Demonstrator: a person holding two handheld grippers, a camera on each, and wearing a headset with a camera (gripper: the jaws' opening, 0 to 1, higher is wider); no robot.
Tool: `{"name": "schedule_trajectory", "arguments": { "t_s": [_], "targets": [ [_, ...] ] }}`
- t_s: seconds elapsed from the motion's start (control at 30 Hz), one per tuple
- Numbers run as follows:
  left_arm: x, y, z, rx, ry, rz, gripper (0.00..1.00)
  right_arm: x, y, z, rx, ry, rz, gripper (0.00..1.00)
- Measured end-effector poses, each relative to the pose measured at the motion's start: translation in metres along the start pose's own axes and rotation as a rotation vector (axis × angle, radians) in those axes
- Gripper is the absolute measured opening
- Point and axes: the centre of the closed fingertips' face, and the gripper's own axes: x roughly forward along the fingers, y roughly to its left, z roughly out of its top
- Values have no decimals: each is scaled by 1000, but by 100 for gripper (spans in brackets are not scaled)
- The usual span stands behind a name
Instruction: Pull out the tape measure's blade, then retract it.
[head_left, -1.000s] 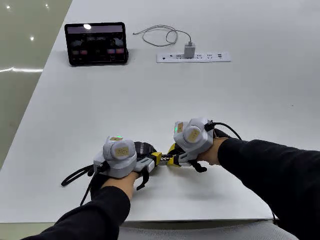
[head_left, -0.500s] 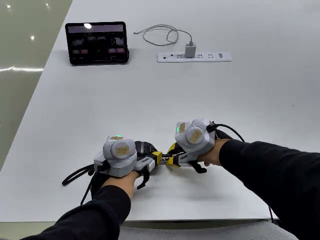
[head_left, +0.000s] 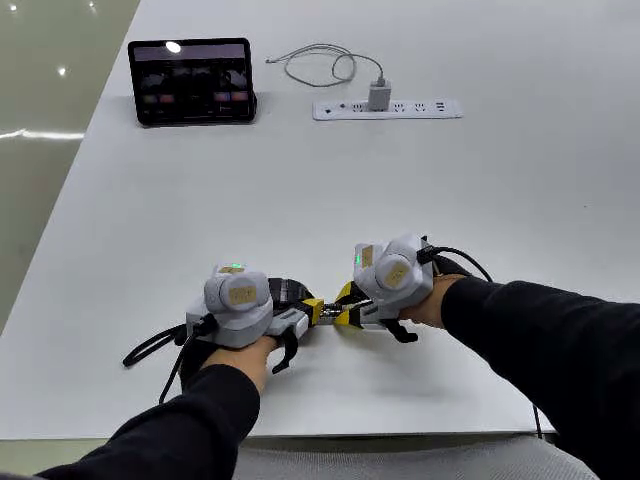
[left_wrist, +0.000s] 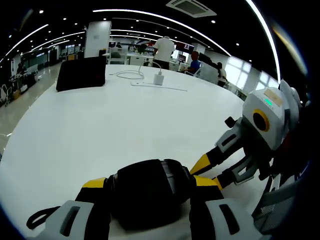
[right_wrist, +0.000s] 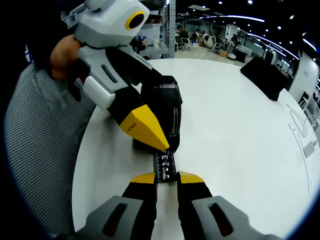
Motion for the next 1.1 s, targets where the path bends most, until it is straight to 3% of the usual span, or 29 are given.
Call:
{"name": "schedule_trajectory", "arguments": {
  "t_s": [0.43,1.1],
  "targets": [
    [-2,1,0,-18,-9,-4,60,6,0,8,20,-20,-5,10],
    [-2,1,1,-24,-12,-17,60,15,3,18,-9,-36,10,10]
  ]
}}
